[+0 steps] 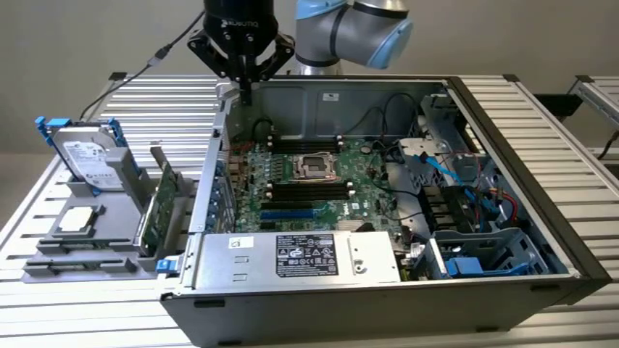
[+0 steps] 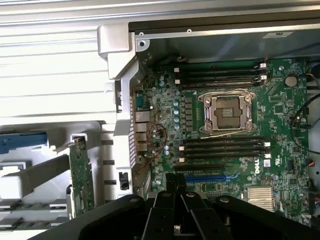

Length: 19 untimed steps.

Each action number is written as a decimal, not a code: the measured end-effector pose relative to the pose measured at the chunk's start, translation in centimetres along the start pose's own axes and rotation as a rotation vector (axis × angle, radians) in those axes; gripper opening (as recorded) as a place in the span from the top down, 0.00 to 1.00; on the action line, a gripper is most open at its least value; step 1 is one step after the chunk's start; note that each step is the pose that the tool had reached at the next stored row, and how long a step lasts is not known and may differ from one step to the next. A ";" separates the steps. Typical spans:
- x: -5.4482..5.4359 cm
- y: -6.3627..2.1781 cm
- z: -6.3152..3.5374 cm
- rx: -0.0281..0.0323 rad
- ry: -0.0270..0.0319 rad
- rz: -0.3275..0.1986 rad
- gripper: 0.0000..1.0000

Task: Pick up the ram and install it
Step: 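Reach for the ram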

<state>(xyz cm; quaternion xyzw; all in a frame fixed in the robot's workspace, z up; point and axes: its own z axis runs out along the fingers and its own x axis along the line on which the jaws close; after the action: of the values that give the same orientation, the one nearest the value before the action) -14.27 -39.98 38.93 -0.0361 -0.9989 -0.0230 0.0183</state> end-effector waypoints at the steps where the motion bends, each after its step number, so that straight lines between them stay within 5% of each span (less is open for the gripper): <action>1: 0.4 -0.07 0.11 0.0001 0.0004 0.000 0.89; 19: 8.5 -2.37 0.51 -0.0003 -0.0039 0.000 0.89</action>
<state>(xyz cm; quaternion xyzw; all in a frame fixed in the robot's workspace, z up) -22.90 -41.71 38.64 -0.0361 -0.9989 -0.0231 0.0163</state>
